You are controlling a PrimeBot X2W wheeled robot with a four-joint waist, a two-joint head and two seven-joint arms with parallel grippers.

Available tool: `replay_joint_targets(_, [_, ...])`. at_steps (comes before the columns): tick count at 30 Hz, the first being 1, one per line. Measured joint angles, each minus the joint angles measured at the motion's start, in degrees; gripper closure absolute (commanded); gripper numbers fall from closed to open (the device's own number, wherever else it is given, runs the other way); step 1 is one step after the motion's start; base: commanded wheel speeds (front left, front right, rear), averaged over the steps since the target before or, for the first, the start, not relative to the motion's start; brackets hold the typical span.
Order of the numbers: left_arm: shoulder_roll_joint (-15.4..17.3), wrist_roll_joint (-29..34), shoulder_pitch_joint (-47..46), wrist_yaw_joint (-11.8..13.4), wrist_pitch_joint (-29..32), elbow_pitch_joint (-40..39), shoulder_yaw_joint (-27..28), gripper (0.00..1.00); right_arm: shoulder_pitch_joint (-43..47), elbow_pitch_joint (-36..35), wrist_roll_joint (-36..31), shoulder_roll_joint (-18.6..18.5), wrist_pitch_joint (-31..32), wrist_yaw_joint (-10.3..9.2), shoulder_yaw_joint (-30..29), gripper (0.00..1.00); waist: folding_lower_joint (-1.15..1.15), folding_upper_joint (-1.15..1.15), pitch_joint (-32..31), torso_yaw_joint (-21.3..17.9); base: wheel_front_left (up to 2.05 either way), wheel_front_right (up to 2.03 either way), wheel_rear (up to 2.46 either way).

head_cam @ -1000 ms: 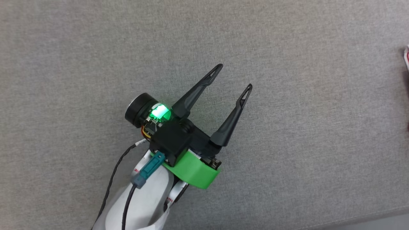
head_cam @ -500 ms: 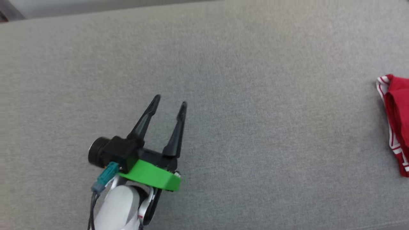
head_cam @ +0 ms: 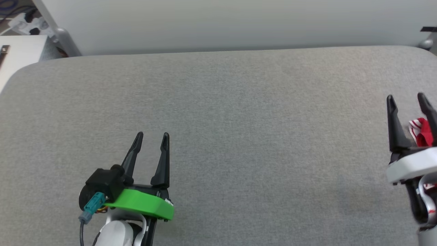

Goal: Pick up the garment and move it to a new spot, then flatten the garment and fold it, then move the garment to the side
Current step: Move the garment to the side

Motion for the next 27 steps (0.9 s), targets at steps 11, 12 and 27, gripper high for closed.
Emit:
replay_joint_targets(11, [-0.4, 0.6, 2.2, 0.0, 0.0, 2.8, 3.1, 0.00, 9.4, 0.9, -0.1, 10.4, -9.9, -0.03, 2.5, 0.00, 0.00, 0.00, -3.1, 3.3, 0.00, 0.00, 0.00])
replay_joint_targets(12, [-0.4, 0.7, 2.5, 0.0, 0.0, 3.2, 3.1, 0.00, 10.0, 1.5, -0.5, 10.7, -10.6, -0.03, 2.7, 0.00, 0.00, 0.00, -3.3, 3.4, 0.00, 0.00, 0.00])
replay_joint_targets(27, [-0.5, 1.6, 3.2, 0.0, 0.0, 3.6, 2.9, 0.00, 11.2, 4.7, -1.3, 11.5, -12.7, -0.03, 3.8, 0.00, 0.00, 0.01, -3.2, 3.6, 0.00, 0.00, 0.00])
